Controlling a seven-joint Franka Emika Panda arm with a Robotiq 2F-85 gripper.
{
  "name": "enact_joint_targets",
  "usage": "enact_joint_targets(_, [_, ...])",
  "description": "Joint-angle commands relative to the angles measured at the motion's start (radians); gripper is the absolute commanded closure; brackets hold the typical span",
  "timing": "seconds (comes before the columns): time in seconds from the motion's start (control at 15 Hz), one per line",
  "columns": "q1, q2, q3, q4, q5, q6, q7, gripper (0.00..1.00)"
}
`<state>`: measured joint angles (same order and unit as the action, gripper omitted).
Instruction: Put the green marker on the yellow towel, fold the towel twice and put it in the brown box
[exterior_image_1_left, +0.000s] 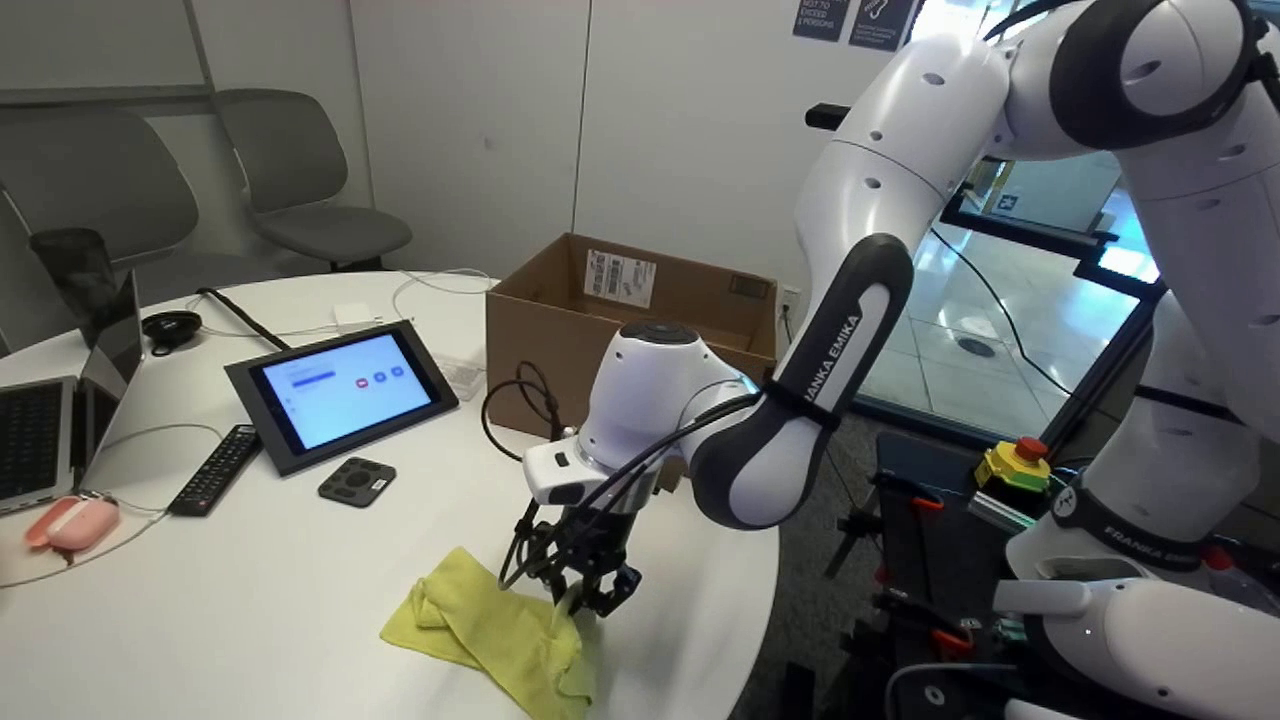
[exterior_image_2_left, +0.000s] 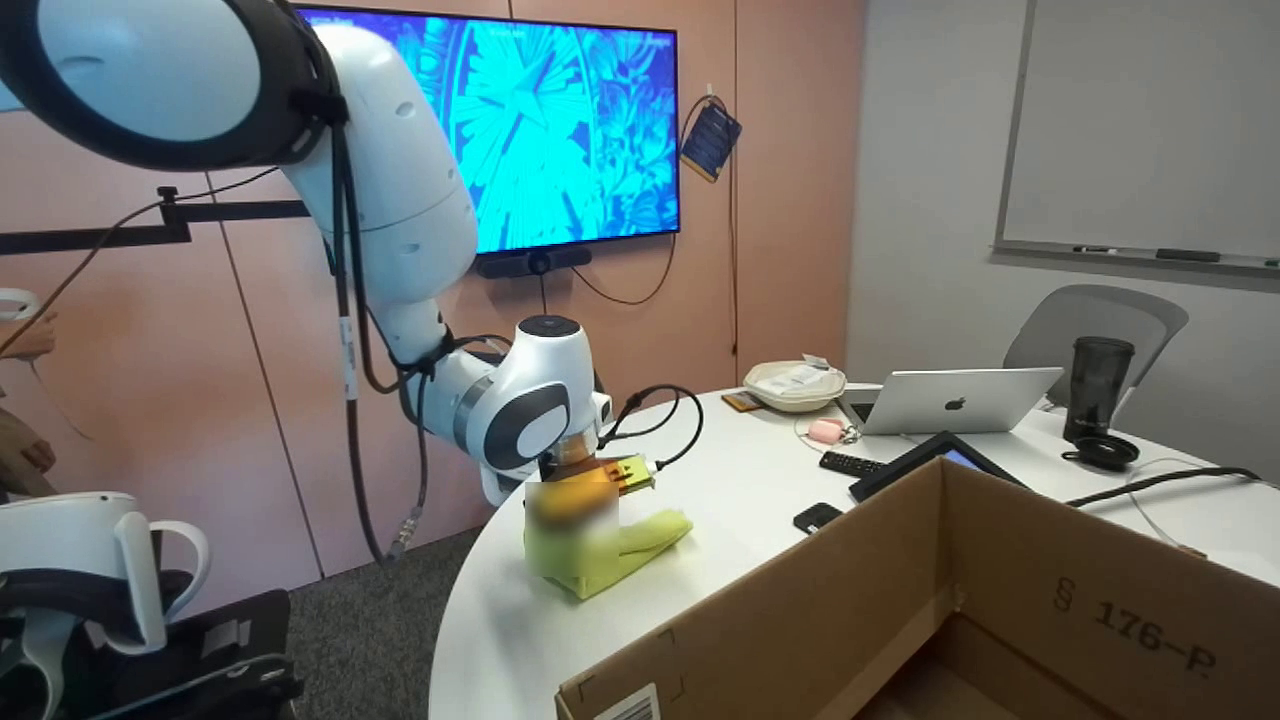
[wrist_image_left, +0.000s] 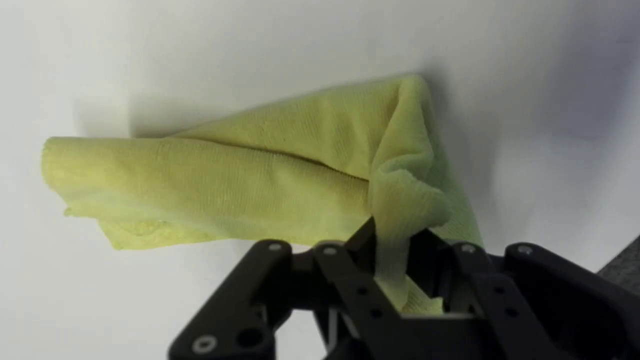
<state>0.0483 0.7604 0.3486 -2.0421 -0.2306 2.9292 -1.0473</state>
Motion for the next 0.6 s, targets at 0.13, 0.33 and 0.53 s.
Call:
enact_joint_targets(0.13, [0.177, 0.093, -0.141, 0.158, -0.03, 0.034, 0.194, 0.91])
enact_joint_targets(0.33, [0.239, 0.151, -0.206, 0.231, -0.053, 0.007, 0.289, 0.92])
enact_joint_targets(0.53, [0.257, 0.2, -0.237, 0.285, -0.072, -0.02, 0.363, 0.93])
